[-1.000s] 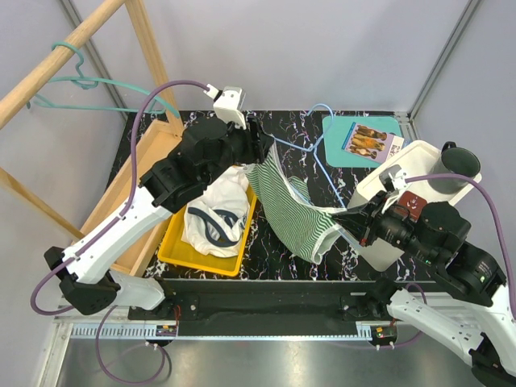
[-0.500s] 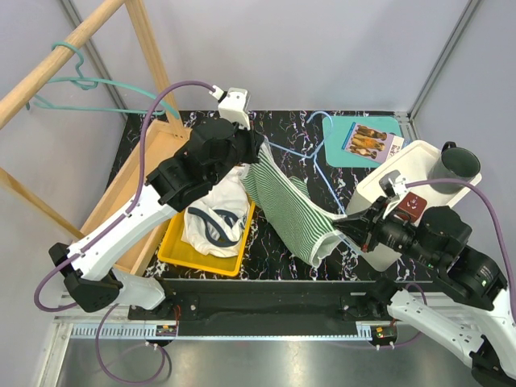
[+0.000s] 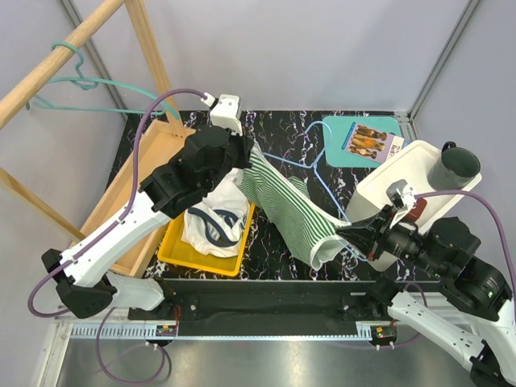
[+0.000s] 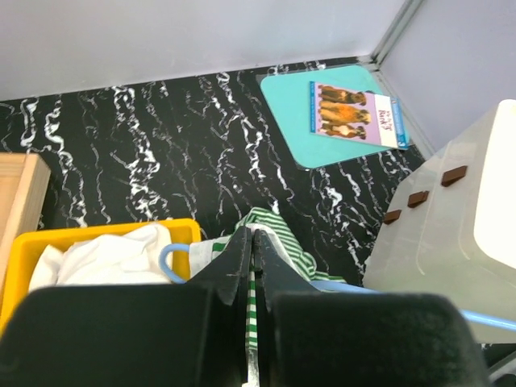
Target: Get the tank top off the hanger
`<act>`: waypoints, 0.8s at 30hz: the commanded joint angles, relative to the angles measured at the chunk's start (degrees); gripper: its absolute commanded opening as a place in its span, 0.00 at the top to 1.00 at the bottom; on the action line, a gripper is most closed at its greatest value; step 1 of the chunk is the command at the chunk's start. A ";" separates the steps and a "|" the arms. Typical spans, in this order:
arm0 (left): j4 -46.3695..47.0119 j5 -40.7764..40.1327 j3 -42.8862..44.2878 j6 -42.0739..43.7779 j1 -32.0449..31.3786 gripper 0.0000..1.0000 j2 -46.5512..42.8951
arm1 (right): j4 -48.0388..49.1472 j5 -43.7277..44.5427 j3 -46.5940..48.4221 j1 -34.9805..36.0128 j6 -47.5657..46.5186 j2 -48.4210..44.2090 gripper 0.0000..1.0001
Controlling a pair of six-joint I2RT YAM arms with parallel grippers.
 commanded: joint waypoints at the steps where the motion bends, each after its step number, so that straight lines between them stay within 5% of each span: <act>1: 1.17 -8.45 -2.57 1.38 0.34 1.00 -3.65 | 6.38 -2.08 -0.01 -0.11 0.18 -3.84 1.00; 16: 2.05 -18.22 -8.11 2.18 0.43 1.00 -9.02 | 5.16 1.16 -2.56 -0.11 -0.17 -16.32 1.00; 24: 1.88 -9.10 -8.81 0.60 0.43 1.00 -9.37 | 10.69 5.12 -4.14 -0.11 0.18 -16.33 1.00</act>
